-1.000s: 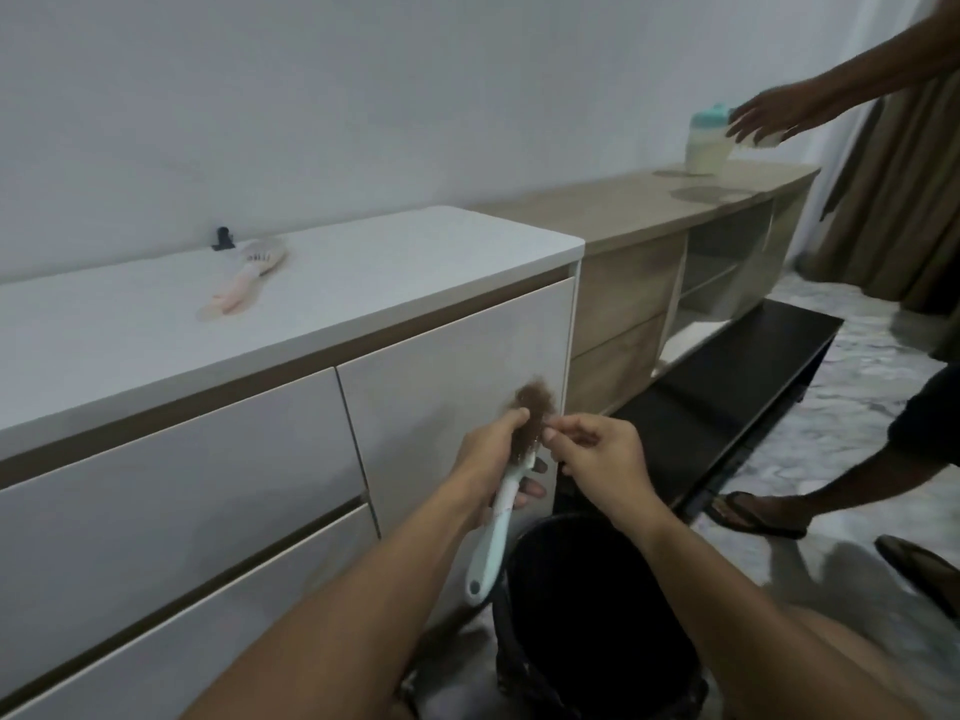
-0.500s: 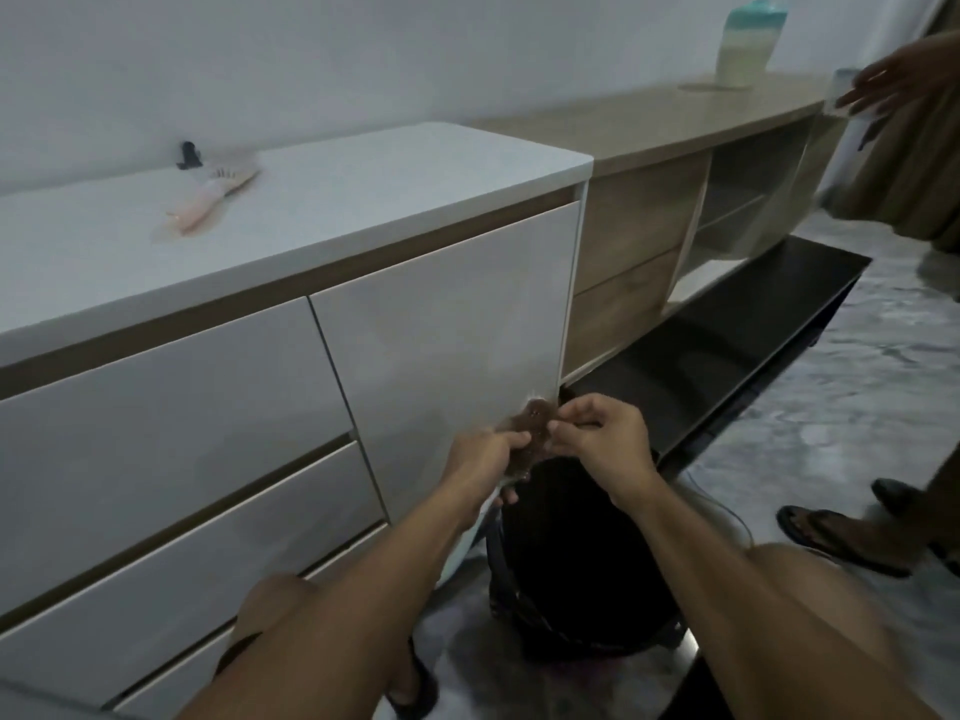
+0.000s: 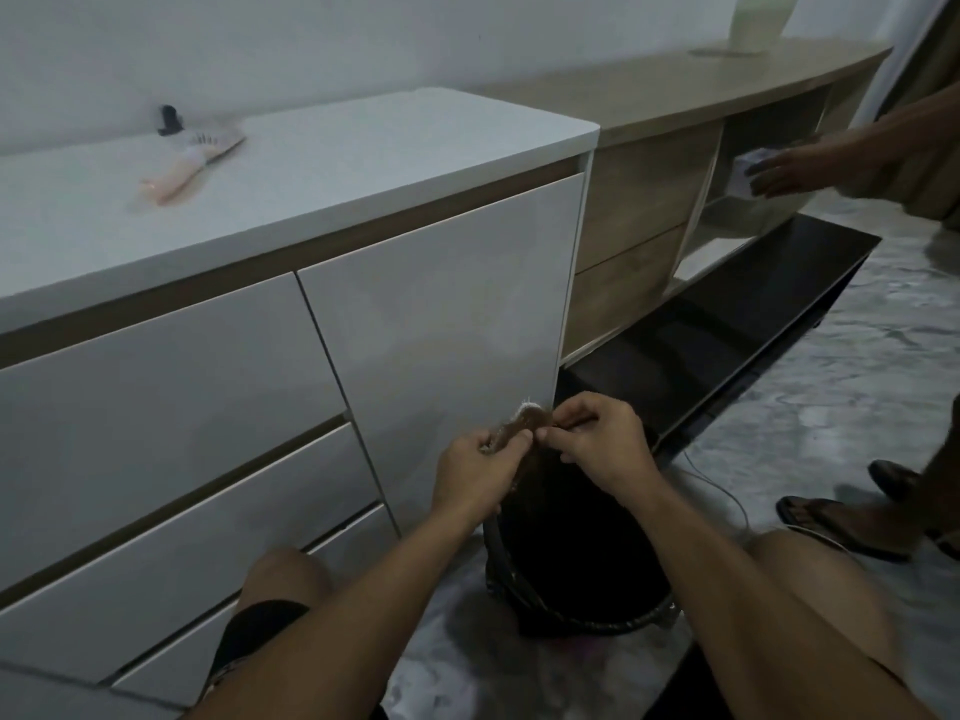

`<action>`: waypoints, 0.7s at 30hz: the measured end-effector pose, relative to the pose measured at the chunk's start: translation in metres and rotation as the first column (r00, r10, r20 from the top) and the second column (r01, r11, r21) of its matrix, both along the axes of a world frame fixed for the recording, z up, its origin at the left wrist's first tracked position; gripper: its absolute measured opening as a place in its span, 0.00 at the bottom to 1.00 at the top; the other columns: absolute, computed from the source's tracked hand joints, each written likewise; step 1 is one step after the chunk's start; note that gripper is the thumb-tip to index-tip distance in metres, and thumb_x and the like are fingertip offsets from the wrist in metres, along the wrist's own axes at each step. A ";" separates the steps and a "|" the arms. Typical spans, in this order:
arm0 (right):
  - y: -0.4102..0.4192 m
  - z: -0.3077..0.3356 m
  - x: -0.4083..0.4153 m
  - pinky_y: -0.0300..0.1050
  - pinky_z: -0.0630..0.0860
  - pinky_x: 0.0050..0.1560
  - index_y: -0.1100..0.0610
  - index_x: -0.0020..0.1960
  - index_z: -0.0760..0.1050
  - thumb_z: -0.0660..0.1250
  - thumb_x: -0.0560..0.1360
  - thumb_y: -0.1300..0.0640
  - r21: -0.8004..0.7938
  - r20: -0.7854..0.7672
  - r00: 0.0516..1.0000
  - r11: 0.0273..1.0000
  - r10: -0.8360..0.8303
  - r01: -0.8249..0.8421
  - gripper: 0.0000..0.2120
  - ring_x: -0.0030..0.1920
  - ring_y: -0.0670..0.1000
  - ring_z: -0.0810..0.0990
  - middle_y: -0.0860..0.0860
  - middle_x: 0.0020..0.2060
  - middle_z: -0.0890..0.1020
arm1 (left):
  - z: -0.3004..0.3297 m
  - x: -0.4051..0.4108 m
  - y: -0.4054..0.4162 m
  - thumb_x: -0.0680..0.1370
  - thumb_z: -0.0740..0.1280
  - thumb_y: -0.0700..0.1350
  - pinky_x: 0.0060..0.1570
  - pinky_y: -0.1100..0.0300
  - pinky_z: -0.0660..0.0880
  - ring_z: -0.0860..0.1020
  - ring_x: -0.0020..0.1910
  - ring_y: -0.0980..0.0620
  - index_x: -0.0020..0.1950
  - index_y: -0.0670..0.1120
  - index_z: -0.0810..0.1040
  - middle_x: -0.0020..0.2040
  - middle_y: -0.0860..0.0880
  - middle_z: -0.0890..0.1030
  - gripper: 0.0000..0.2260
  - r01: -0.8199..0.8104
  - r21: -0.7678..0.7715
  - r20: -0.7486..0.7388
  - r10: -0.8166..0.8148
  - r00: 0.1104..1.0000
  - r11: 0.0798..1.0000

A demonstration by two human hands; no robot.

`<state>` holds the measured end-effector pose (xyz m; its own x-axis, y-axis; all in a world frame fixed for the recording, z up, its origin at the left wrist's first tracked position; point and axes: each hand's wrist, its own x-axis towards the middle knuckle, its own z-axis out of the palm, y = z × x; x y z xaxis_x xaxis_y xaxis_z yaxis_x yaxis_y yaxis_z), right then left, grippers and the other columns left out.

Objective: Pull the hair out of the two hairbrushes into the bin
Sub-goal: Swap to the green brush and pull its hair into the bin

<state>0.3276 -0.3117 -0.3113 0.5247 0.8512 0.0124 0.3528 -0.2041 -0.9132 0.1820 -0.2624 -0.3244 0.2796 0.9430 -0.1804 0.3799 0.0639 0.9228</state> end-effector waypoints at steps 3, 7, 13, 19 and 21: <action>-0.001 0.000 0.002 0.53 0.85 0.39 0.59 0.51 0.77 0.77 0.68 0.67 0.003 -0.119 0.991 0.999 0.054 -0.054 0.15 0.42 0.56 0.83 0.57 0.48 0.80 | -0.004 -0.001 0.001 0.71 0.68 0.59 0.18 0.65 0.65 0.75 0.17 0.49 0.31 0.46 0.77 0.22 0.49 0.77 0.18 -0.005 -0.035 -0.042 0.004 0.999 0.999; -0.003 -0.003 0.005 0.51 0.85 0.39 0.55 0.60 0.79 0.73 0.72 0.67 -0.013 -0.076 0.981 0.983 0.181 -0.182 0.18 0.42 0.53 0.85 0.54 0.49 0.80 | -0.005 -0.001 0.002 0.71 0.67 0.58 0.18 0.66 0.65 0.75 0.18 0.48 0.32 0.47 0.78 0.22 0.50 0.78 0.16 0.012 -0.038 -0.076 -0.015 0.997 0.999; 0.001 -0.007 0.009 0.43 0.84 0.38 0.57 0.47 0.84 0.72 0.74 0.64 0.019 0.028 0.999 0.999 0.027 -0.027 0.05 0.37 0.53 0.85 0.51 0.38 0.84 | -0.013 0.001 0.002 0.72 0.68 0.58 0.18 0.66 0.65 0.74 0.16 0.52 0.31 0.48 0.75 0.21 0.51 0.76 0.16 0.030 -0.071 -0.097 -0.037 0.995 0.997; 0.006 -0.008 0.005 0.46 0.84 0.37 0.54 0.44 0.80 0.68 0.77 0.63 0.028 -0.082 0.995 0.998 -0.059 0.061 0.07 0.38 0.51 0.83 0.55 0.40 0.82 | -0.009 0.002 -0.002 0.75 0.65 0.55 0.20 0.66 0.64 0.73 0.21 0.47 0.35 0.45 0.77 0.27 0.45 0.78 0.15 0.022 -0.195 -0.035 -0.029 0.999 0.981; 0.005 -0.008 0.004 0.48 0.84 0.37 0.55 0.51 0.80 0.69 0.77 0.58 0.033 -0.106 0.994 0.999 0.008 -0.004 0.04 0.40 0.53 0.83 0.54 0.44 0.81 | -0.005 0.003 -0.002 0.71 0.64 0.53 0.24 0.63 0.66 0.76 0.26 0.44 0.41 0.43 0.78 0.31 0.42 0.78 0.14 0.040 -0.263 0.015 -0.037 0.999 0.964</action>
